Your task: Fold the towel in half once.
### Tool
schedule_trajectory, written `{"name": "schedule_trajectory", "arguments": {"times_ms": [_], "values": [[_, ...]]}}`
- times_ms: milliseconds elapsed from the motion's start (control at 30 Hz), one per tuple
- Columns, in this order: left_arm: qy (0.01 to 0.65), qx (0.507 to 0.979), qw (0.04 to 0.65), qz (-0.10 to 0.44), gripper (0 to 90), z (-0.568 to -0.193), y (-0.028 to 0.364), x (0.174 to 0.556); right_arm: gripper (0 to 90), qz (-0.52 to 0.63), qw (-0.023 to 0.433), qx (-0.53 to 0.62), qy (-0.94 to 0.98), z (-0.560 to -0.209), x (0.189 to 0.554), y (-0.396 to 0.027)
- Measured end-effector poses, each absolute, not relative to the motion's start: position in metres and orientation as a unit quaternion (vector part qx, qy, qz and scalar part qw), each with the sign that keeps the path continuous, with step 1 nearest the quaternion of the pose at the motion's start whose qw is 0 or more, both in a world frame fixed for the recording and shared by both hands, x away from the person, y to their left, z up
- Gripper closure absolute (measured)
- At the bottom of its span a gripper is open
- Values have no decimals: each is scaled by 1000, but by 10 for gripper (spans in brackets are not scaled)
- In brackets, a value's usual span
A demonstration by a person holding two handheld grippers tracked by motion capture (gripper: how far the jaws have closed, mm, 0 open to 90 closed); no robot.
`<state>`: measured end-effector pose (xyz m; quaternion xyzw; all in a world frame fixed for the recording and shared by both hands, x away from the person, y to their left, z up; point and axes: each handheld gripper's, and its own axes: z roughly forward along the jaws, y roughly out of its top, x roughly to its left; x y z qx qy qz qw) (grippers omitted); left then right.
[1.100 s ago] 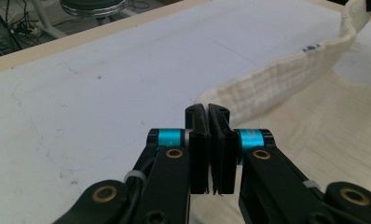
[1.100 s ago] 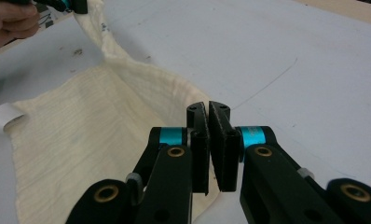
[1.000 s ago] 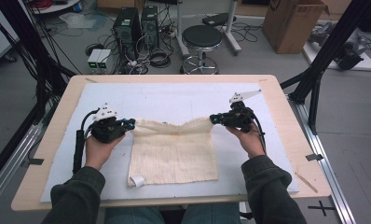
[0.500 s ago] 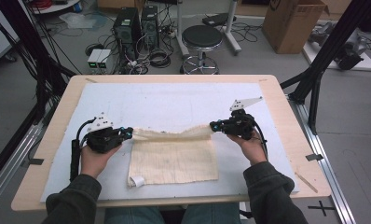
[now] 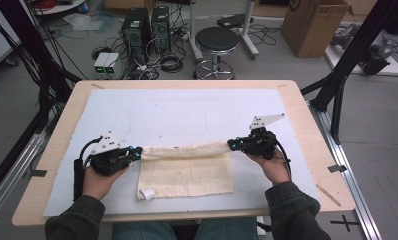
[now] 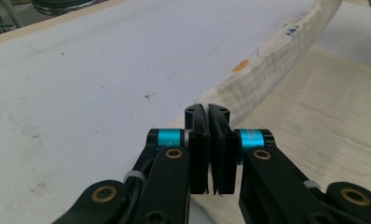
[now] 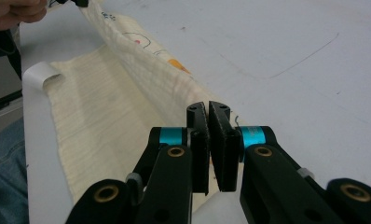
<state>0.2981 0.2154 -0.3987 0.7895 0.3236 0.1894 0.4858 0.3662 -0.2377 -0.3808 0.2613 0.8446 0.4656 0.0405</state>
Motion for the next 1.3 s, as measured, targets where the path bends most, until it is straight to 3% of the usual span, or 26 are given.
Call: {"name": "schedule_trajectory", "arguments": {"times_ms": [900, 1133, 1300], "values": [[290, 813, 481, 153, 855, -418, 218, 253, 867, 450, 29, 242, 859, -400, 331, -239], [270, 809, 503, 139, 692, -410, 221, 244, 782, 465, 12, 242, 852, -402, 323, -247], [275, 812, 497, 134, 690, -413, 216, 250, 738, 466, 6, 234, 853, -401, 320, -246]]}}
